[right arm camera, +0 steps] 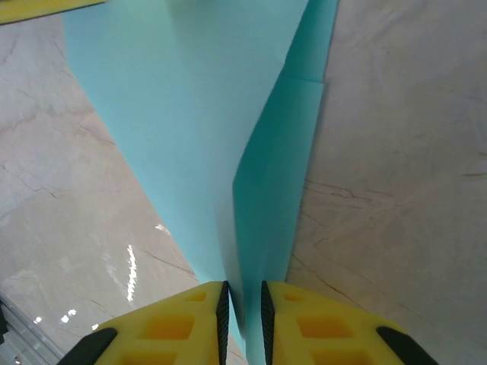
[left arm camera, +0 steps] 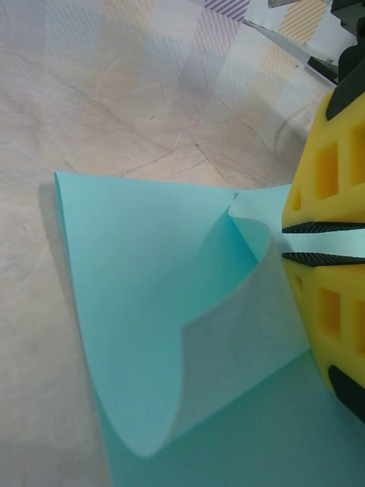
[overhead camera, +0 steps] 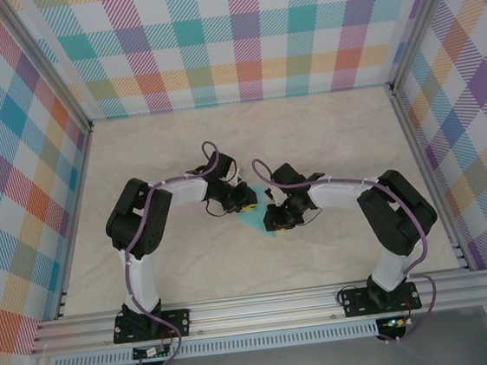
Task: Fold a paper plane with a square sheet of paper (fold left side to right side)
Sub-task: Fourth fold the wing at the center of the table.
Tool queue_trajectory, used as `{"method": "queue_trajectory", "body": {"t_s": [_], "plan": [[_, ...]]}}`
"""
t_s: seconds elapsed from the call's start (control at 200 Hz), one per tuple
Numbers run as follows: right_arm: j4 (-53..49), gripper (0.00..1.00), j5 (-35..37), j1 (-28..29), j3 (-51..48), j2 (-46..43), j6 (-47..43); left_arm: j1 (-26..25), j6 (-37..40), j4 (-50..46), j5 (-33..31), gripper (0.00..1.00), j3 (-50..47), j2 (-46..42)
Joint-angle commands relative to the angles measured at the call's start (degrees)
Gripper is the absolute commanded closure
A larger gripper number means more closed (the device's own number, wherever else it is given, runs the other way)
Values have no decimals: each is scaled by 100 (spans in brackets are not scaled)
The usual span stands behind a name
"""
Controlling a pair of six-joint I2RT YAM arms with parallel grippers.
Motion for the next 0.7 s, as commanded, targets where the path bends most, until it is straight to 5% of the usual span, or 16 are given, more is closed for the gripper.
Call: {"method": "queue_trajectory", "body": {"t_s": [0.0, 0.39, 0.695], "plan": [[-218, 85, 112, 39, 130, 45, -132, -22, -21, -545, -338, 82, -204, 48], [-189, 95, -2, 38, 10, -12, -202, -19, -11, -563, -361, 82, -198, 68], [-179, 88, -29, 30, -130, -130, -227, -13, 5, -598, -381, 82, -168, 78]]}}
